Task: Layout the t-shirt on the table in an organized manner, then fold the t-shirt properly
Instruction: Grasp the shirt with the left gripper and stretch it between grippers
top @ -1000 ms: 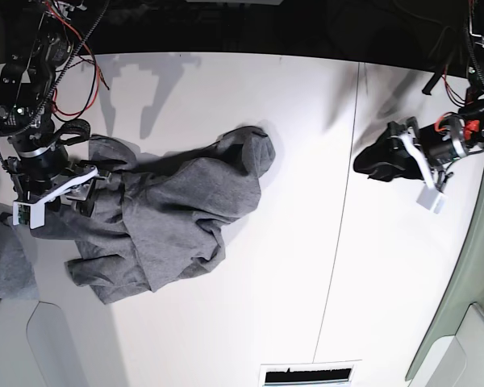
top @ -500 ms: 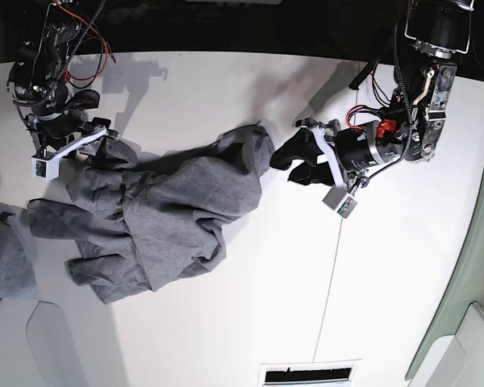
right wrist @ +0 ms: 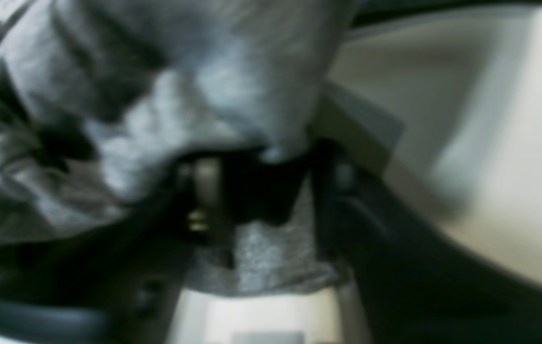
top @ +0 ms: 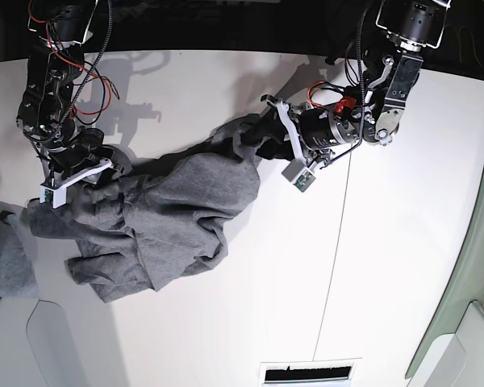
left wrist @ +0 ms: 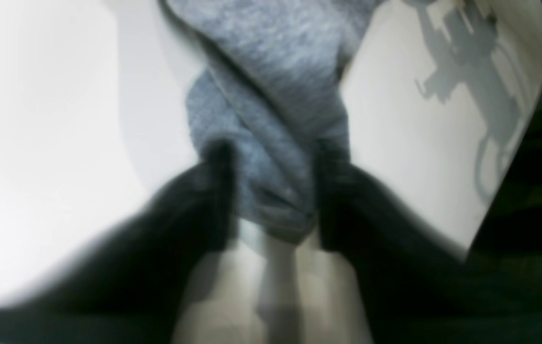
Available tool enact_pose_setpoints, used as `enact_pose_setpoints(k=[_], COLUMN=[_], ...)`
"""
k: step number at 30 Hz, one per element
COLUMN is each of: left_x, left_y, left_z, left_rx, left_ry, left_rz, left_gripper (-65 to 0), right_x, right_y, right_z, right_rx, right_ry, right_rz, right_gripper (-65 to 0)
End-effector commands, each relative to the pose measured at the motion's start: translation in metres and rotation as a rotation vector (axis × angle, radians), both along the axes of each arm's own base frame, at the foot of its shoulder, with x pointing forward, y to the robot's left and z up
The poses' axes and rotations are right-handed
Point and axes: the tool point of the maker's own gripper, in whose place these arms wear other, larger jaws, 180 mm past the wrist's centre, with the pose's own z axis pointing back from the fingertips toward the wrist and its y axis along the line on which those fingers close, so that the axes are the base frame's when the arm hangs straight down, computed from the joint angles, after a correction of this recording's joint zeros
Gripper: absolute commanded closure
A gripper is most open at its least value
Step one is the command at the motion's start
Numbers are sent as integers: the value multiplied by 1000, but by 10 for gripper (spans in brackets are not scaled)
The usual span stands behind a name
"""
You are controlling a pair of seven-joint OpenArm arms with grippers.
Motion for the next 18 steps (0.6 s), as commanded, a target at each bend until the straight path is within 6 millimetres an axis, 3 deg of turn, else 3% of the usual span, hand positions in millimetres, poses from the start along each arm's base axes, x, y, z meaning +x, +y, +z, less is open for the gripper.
enact_pose_setpoints(k=[1,2,3,7,11,16,18], left_x=[9,9,11,51,86,107,109], left_y=[-2,-3,-2,30,75,133,143], left_z=[9,7,8,21,61,119,147], left_rx=[-12,7,18,71,88,208,254], left_ry=[-45,-50,-58,-108,-178,-322,-399], left_rz=[-8,-19,-23,103,171,145,83], left_gripper=[-67,0,0,0,0,0,0], right_x=[5,5,6,21,34,43,45], right_y=[4,7,10,-1,-17,-34,-41], right_z=[5,5,7,29,66,110,121], right_rx=[3,6,8,-25,-101,-171,-188], right_ry=[-17,-21,-30,-100,-173,-238,-260], right_rz=[32,52,67,69,87,111,115], right_gripper=[-130,-50,0,0,0,0,0])
